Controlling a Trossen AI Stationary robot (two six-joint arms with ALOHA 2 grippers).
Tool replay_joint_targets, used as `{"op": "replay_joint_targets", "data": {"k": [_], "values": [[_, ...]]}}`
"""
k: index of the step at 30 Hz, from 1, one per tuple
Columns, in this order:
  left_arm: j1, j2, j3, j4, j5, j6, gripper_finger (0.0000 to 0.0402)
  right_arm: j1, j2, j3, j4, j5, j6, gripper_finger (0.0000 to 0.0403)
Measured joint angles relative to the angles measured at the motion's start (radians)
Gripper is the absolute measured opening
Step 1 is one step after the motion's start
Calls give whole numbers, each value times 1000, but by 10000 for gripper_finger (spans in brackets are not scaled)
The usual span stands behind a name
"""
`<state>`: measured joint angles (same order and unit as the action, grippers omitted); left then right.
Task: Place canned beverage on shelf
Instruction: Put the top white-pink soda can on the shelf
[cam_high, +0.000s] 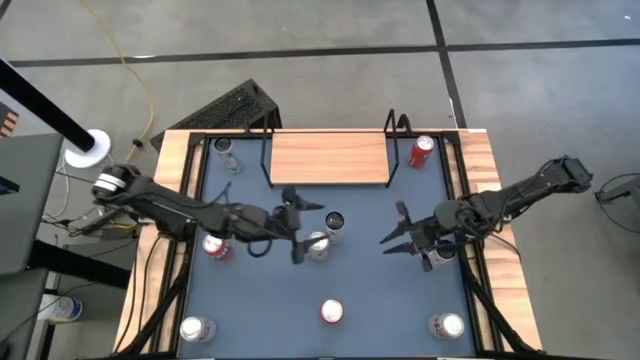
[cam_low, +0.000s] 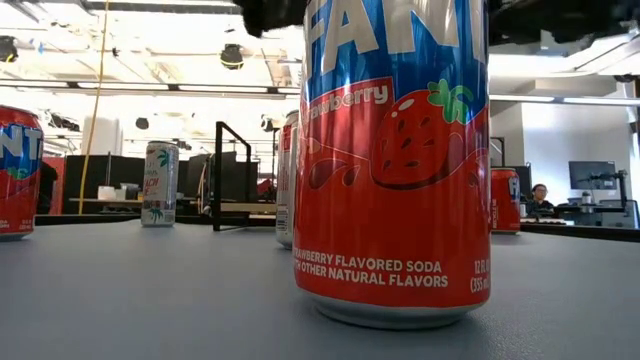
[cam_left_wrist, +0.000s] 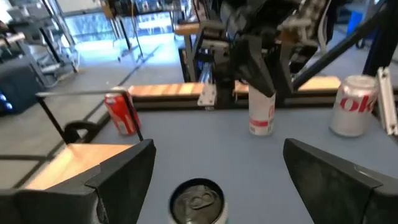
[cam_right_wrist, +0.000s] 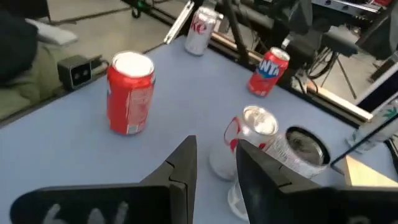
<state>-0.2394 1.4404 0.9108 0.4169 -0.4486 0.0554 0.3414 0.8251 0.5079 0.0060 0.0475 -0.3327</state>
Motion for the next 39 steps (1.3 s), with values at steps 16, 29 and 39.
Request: {"op": "replay_joint_targets", "data": {"k": [16, 29, 39], "values": [[33, 150, 90, -61, -16, -119, 345, 196, -28, -42, 75, 268, 74, 111], [85, 90, 89, -166, -31, 69, 345, 193, -27, -42, 146, 270, -8, 111], [192, -277, 65, -600, -210, -92, 345, 193, -27, -42, 116, 270, -7, 111]]}}
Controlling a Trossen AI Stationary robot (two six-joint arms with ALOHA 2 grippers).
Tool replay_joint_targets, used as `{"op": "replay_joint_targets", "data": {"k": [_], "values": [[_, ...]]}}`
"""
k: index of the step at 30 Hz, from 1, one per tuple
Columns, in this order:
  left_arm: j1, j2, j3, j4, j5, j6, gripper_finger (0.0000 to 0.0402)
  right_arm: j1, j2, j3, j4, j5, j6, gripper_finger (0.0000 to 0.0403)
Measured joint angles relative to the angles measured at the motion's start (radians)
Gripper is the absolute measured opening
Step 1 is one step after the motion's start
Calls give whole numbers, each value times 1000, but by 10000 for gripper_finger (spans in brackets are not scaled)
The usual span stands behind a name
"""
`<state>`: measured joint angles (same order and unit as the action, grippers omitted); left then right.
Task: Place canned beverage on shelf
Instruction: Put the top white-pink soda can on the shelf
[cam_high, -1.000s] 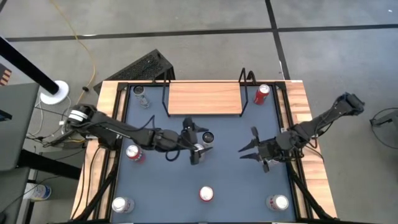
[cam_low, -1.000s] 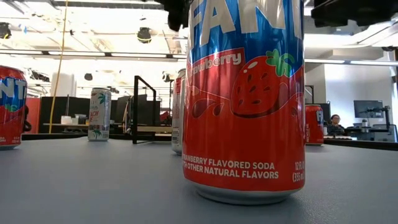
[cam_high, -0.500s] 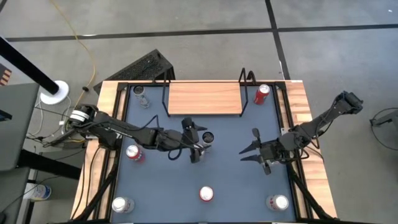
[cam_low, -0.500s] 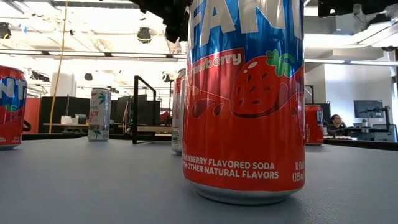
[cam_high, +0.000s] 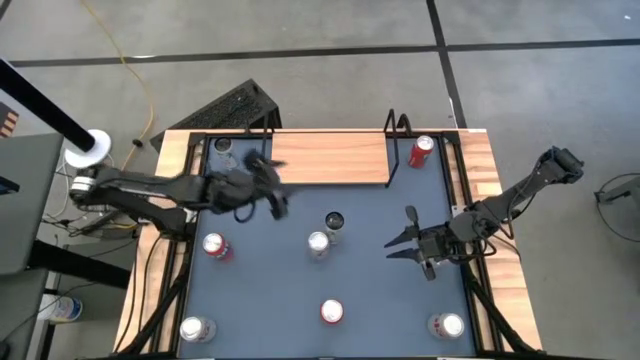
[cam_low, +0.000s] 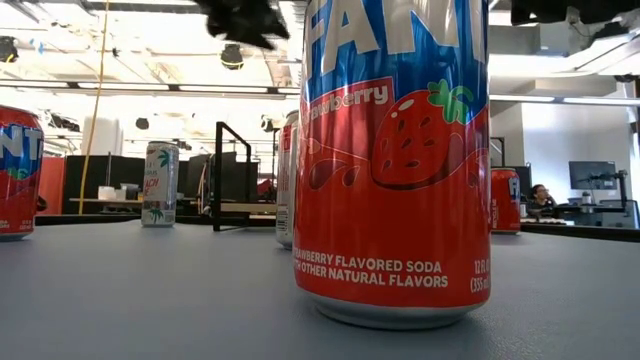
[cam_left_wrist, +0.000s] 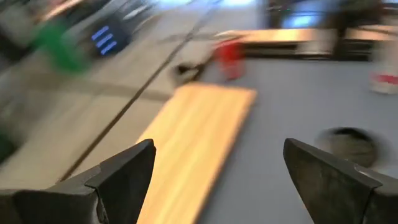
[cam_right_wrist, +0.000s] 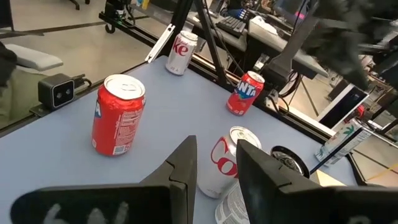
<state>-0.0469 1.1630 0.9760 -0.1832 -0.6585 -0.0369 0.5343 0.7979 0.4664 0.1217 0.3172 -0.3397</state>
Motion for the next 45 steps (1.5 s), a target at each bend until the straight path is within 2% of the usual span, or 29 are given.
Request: {"op": "replay_joint_targets", "data": {"k": [3, 6, 9, 12, 17, 20, 27, 32, 37, 45], "values": [[22, -71, -1, -131, -109, -158, 345, 0, 4, 0, -9, 0, 1, 111], [24, -97, -1, -202, -148, -231, 345, 0, 21, 0, -27, 0, -4, 111], [37, -94, -2, -212, -206, -143, 345, -18, 45, 0, -25, 0, -60, 111], [112, -89, -2, -208, -244, -95, 345, -46, 60, 0, -13, -1, -122, 111], [313, -88, -2, -333, -97, -218, 345, -97, 60, -8, -8, -71, -211, 111], [449, -80, -2, -389, -54, -278, 345, -153, 54, -18, 0, -134, -269, 111], [689, -81, -2, -407, 118, -272, 345, -351, 50, -86, 82, -240, -349, 111], [818, -69, 31, -490, 228, -272, 345, -457, 29, -86, 105, -244, -282, 111], [864, 22, 96, -647, 275, -266, 345, -497, 30, -86, 105, -245, -238, 111], [865, 147, 158, -659, 270, -161, 345, -496, 34, -86, 117, -253, -319, 111]]}}
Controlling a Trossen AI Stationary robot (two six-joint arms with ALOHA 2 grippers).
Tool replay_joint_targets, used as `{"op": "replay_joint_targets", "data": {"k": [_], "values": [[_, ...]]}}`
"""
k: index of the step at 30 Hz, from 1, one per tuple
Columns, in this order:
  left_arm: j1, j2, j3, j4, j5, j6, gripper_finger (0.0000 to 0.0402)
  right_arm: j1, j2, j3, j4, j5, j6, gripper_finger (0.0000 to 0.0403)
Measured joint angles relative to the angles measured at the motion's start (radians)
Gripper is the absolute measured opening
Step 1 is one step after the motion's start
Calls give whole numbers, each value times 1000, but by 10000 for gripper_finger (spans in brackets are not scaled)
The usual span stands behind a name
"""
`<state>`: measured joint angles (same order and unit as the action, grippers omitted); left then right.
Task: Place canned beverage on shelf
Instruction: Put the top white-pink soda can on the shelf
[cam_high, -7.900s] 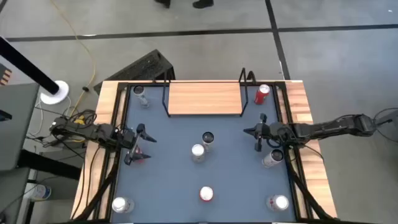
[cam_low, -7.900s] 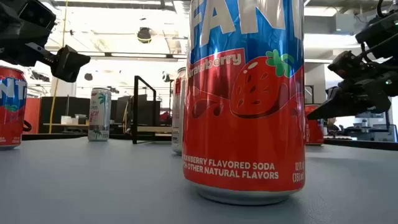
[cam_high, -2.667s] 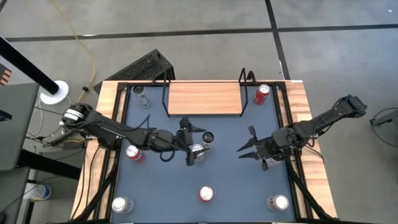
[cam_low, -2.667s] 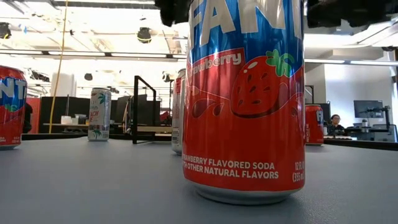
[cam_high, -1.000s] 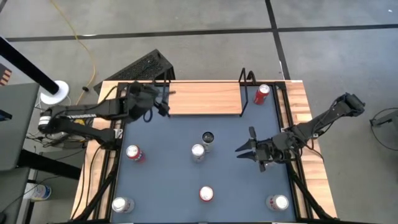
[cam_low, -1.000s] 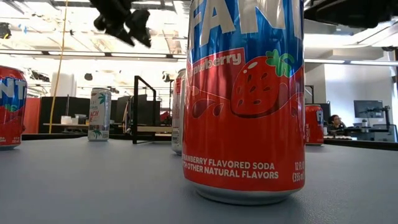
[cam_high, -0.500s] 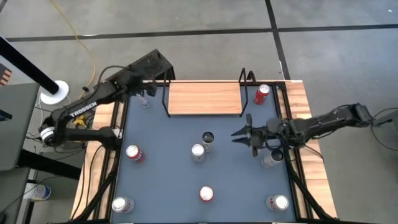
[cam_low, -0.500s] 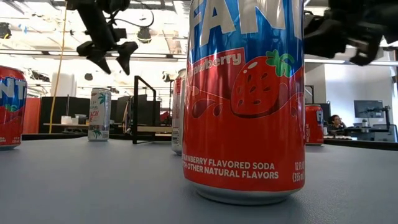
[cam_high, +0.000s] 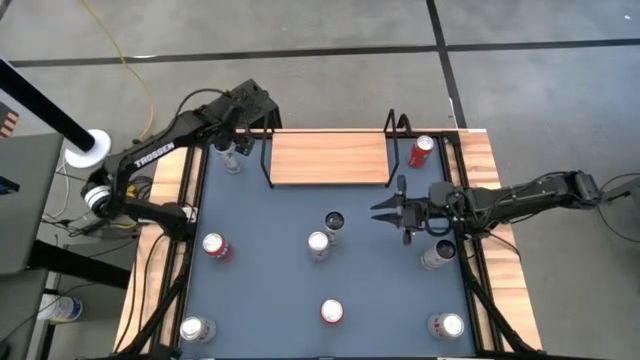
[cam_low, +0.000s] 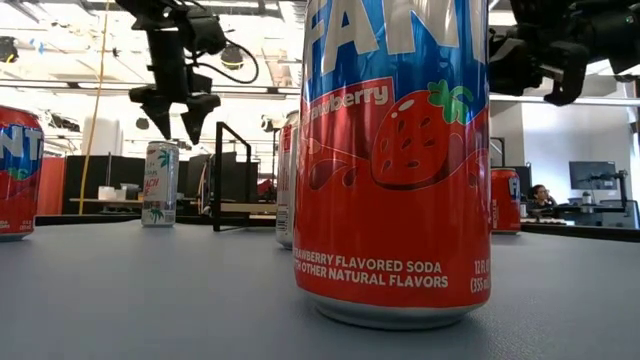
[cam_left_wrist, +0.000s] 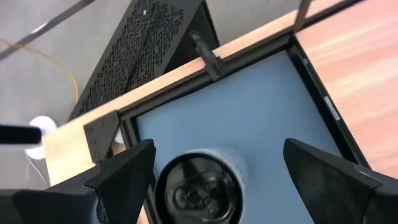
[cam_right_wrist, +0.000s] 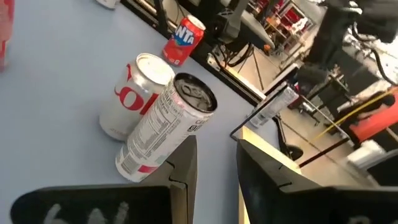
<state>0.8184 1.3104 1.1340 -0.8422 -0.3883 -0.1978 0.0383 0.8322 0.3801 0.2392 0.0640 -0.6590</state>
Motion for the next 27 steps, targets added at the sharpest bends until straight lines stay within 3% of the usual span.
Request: {"op": "replay_joint_targets", "data": {"k": [5, 12, 18, 27], "values": [[30, 27, 46, -7, 37, 111, 345, -13, 0, 0, 29, -36, -63, 111], [63, 32, 59, -62, 107, 210, 345, -27, 0, 0, 30, -48, -5, 111], [82, 32, 56, -87, 271, 334, 345, -19, 0, 0, 26, -48, 10, 111], [82, 32, 56, -95, 131, 337, 345, -18, 0, 0, 2, -50, 26, 111]]}}
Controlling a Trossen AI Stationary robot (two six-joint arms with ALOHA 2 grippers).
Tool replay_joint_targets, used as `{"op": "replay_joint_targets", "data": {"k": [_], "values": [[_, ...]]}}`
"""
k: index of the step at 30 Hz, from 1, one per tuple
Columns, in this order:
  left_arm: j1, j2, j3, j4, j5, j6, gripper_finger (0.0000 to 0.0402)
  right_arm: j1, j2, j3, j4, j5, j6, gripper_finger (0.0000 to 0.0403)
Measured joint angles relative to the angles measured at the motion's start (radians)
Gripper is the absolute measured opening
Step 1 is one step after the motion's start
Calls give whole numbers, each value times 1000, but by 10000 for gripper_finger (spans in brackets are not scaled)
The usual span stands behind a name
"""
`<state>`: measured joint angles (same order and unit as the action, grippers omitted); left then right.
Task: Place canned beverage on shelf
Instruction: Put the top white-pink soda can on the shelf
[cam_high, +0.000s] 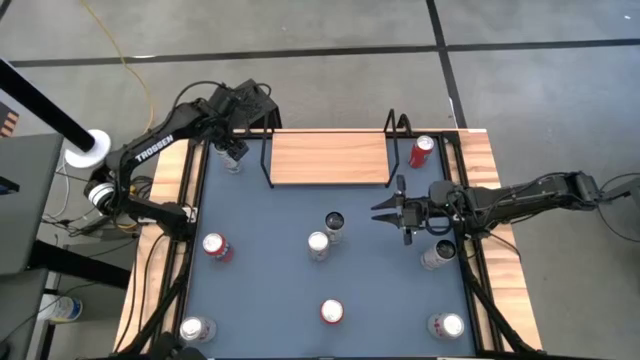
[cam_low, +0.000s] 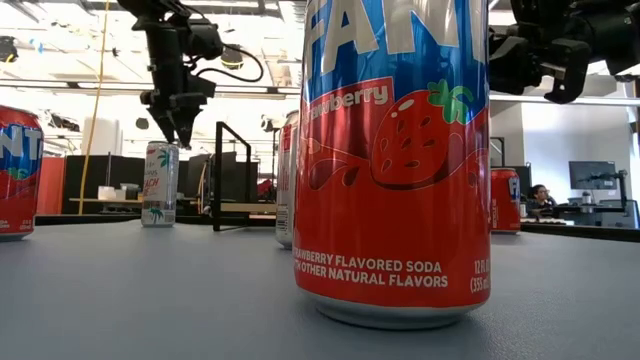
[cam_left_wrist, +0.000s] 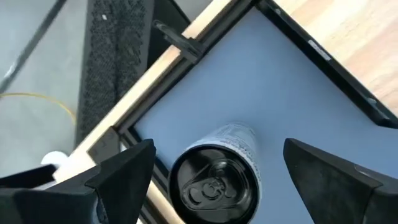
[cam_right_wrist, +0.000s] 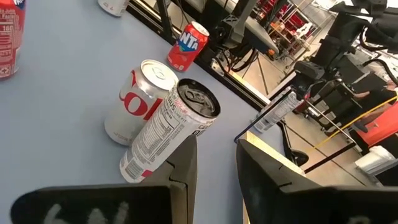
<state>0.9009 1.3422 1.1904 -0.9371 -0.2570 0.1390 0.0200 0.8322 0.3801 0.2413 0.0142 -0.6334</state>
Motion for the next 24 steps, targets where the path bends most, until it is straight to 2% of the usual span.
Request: {"op": "replay_joint_targets", "data": {"k": [8, 16, 24], "values": [[0, 0, 0, -36, 30, 1, 345, 0, 0, 0, -1, 0, -2, 111], [2, 0, -1, -53, -20, -30, 345, 0, 0, 0, -1, 0, -2, 111], [10, 13, -1, -54, -7, -66, 345, 0, 0, 0, -2, -21, 12, 111]]}}
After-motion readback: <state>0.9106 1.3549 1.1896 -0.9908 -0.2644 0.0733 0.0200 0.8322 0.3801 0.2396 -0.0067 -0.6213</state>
